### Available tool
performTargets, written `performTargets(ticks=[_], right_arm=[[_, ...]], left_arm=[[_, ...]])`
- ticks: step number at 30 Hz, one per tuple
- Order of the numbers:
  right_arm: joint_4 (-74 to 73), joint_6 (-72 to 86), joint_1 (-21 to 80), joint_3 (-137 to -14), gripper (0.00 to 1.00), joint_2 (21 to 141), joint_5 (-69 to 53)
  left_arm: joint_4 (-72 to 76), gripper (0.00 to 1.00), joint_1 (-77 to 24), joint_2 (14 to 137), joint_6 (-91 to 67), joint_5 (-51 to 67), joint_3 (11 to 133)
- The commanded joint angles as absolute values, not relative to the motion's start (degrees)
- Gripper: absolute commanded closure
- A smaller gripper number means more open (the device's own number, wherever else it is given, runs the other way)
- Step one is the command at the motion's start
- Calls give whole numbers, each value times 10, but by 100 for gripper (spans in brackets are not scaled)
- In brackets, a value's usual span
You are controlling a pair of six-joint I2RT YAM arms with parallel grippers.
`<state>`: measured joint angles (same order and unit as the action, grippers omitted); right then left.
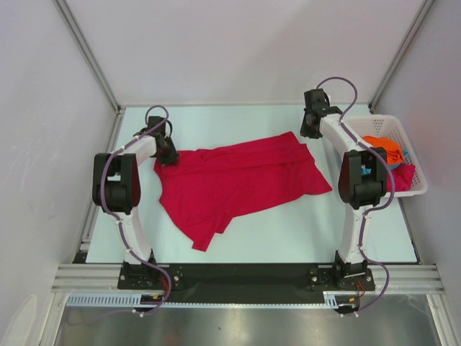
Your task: Fold and stack the t-shirts
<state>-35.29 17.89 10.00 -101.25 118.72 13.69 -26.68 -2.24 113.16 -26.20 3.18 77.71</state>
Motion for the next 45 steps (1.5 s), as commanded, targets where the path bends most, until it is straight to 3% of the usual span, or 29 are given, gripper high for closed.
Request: performTargets(ticks=[1,10,25,35,45], right_arm=[[-345,174,98,-1009,76,1155,138],[-338,177,98,-999,79,1151,131],[-333,178,102,-983,80,1143,127],[-333,181,109,-980,79,1138,126],[-337,178,109,-979,78,1137,129]], left_arm=[[-265,100,-23,1106,-271,22,785],[-269,100,-33,1030,-276,8,770],[-273,100,-101,860,-274,-16,587],[-299,99,-120,853,-281,-18,561],[-323,60,-123,827,-281,-23,572]])
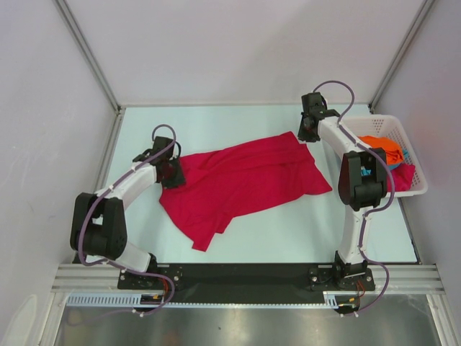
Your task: Fold and stack the t-shirts
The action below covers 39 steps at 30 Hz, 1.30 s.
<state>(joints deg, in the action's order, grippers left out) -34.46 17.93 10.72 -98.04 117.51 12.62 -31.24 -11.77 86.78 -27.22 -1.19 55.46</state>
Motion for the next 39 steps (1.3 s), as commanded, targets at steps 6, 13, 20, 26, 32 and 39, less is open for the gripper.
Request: performTargets(ticks=[6,13,20,26,32,39], right_arm=[[-336,182,114,-983,78,1139,127],[-340,177,115,-981,79,1135,135],[-339,174,109,-982,79,1137,134],[-338,173,106,-981,79,1143,133],[-337,175,106,-979,79,1144,131],[-337,178,108,-973,80,1143,128]], left_arm=[[-322,50,-123,857,-291,-42,607],[-320,51,-123,959,-289,-65,707],[-291,52,-123,1034,-296,-46,738],[-278,54,-127,1053,-297,-28,738],[-279,55,-145,1031,-295,-25,722],[-273,56,-177,996,-301,-22,668]])
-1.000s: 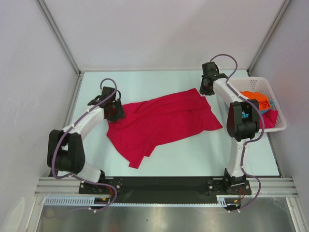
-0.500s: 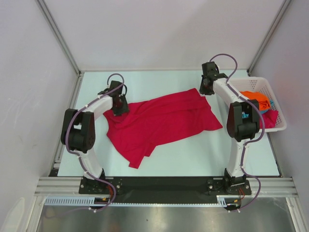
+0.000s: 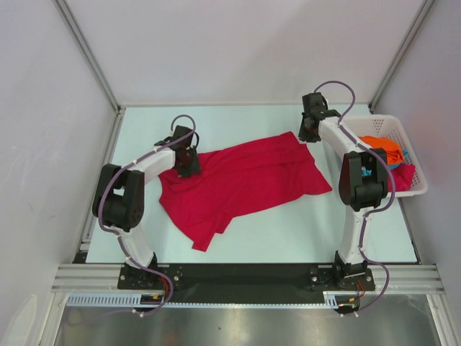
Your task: Fold and stack the t-shirts
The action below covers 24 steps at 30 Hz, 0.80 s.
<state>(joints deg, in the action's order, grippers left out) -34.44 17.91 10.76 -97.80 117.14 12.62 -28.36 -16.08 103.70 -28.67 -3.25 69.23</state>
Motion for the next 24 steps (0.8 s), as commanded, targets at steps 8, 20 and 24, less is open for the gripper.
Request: performTargets(ticks=[8,20,24], right_arm=[[-335,178,112,-963,81,1136,128],[-335,178,116,-964,81,1133,132],[-336,179,120,-965,81,1134,130]], left_arm=[[-273,57,-202,942,-307,-21,615],[-277,59,-268,904,-316,-28,564],[-300,59,-267,914,-313,-76,604]])
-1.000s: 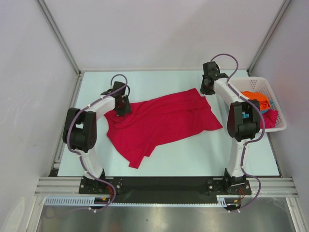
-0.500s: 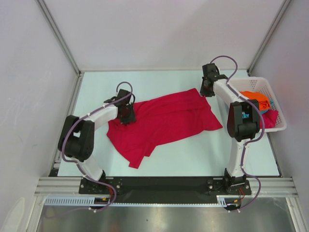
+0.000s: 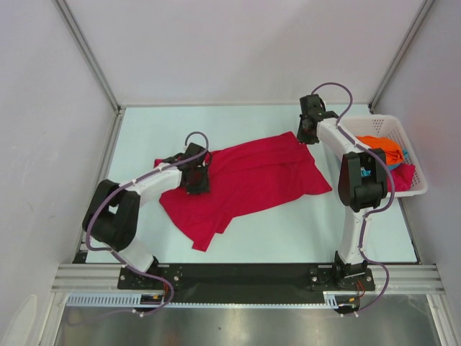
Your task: Fold and stack the t-shirts
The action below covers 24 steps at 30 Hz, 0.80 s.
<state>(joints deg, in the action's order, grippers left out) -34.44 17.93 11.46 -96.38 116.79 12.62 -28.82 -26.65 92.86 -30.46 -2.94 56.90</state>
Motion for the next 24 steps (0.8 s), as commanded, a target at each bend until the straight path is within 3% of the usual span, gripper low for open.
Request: performTargets(ticks=[1,13,24], right_arm=[[-336,179,120,-966,81,1133,131],[-340,173,115,-965,82,1131,135],[-340,170,110,-957,82,1131,137]], left_arm=[[-306,59,-267,919,-310,-83,616],[-374,60,-248,990,-287,-149,809],[-340,63,-185,1058,-293,-128,795]])
